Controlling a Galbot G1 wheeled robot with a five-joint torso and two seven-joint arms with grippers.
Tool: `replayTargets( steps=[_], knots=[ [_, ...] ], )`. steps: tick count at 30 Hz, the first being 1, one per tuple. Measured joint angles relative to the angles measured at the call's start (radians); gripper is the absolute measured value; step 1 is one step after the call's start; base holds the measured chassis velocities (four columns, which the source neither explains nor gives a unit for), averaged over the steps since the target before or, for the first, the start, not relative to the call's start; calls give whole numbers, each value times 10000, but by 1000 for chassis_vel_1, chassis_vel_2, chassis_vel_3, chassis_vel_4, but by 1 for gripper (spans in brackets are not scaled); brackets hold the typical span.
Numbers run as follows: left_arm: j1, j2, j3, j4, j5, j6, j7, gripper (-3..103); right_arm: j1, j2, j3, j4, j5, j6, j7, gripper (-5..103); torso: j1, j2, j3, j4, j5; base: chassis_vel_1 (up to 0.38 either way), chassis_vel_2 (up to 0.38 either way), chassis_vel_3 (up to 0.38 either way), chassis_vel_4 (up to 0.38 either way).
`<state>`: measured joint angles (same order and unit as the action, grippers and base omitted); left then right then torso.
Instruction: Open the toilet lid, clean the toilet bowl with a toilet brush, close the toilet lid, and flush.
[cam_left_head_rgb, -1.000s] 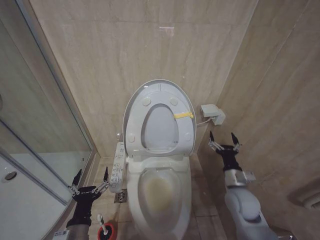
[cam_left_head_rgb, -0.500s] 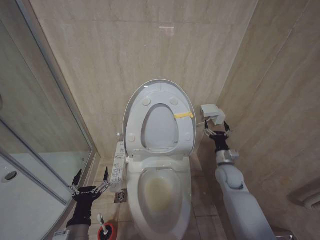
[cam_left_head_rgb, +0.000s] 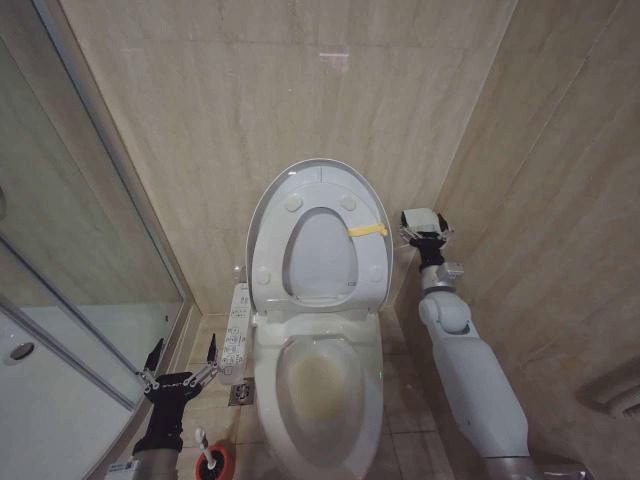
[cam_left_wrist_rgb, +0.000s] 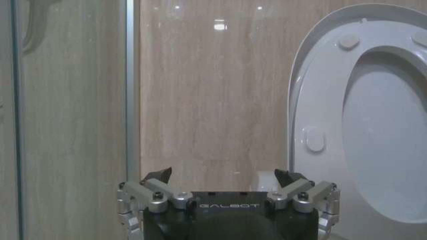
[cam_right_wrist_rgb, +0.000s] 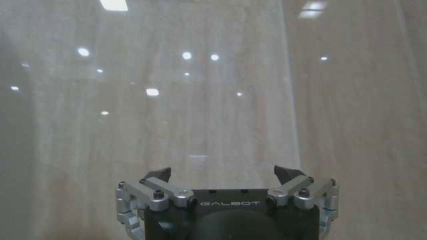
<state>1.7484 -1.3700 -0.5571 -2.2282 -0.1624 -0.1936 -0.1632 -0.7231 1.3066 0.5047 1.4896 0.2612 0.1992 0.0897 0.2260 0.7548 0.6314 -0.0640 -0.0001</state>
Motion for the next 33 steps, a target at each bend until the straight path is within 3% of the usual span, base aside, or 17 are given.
replayTargets(
  steps=[17, 33],
  knots=[
    [0, 0, 0, 0, 0, 0, 0, 100, -429, 49, -1047, 654, 37, -65, 271, 100, 0, 0, 0, 2, 1, 0, 0, 0, 0],
    [0, 0, 0, 0, 0, 0, 0, 100, -2846, -868, -676, 2388, 348, -136, 305, 100, -1, 0, -1, -1, 2, 0, 0, 0, 0]
  ],
)
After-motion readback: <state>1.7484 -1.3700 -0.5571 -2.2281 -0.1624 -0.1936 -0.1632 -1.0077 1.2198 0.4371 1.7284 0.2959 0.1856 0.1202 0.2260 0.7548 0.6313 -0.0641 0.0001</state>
